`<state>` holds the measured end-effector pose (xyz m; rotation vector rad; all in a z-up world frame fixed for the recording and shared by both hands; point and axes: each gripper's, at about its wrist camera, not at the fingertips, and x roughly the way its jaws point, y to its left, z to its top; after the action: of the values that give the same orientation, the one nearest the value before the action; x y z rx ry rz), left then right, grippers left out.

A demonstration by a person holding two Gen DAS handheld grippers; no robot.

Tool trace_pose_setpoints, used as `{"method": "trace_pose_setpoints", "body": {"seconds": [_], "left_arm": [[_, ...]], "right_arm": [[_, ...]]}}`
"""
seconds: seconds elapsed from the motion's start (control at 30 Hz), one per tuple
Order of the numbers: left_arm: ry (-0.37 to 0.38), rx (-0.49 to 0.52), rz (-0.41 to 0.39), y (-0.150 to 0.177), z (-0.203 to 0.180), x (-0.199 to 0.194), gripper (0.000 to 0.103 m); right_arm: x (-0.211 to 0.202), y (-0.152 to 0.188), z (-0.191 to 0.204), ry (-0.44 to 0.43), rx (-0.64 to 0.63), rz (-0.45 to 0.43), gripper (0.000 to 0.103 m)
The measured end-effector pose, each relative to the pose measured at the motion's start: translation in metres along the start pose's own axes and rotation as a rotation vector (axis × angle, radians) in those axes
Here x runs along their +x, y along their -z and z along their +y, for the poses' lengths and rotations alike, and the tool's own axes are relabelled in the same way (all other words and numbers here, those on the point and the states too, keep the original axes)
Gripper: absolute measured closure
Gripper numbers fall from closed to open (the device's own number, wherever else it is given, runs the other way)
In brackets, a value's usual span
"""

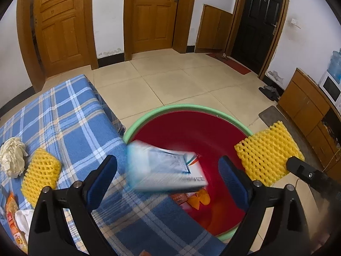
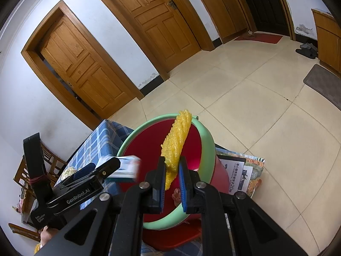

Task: Collect trash
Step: 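Open the left tool to drop the box while the right tool drops the yellow net into the basin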

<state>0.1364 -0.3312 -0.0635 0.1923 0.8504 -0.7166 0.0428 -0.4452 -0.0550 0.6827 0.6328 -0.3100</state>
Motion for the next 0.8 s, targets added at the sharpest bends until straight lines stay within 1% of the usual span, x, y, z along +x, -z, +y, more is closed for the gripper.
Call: {"method": "trace_pose_setpoints", "body": {"seconds": [0.1, 0.3, 0.6, 0.8], "left_arm": [[0.005, 0.002, 0.013, 0.002, 0.0, 0.002, 0.008], [0.021, -0.005, 0.0, 0.004, 0.001, -0.005, 0.008], [0.025, -0.044, 0.008, 0.008, 0.009, -0.016, 0.008], [0.026, -0.056, 0.004, 0.011, 0.013, -0.028, 0.008]], "right_arm": [[0.0, 0.0, 0.0, 0.0, 0.0, 0.001, 0.089], [0.002, 0.002, -0.001, 0.001, 0.002, 0.007, 0.089], [0.014, 0.005, -0.003, 0.009, 0.002, 0.037, 0.086], [0.017, 0.006, -0.003, 0.014, 0.011, 0.046, 0.074]]}}
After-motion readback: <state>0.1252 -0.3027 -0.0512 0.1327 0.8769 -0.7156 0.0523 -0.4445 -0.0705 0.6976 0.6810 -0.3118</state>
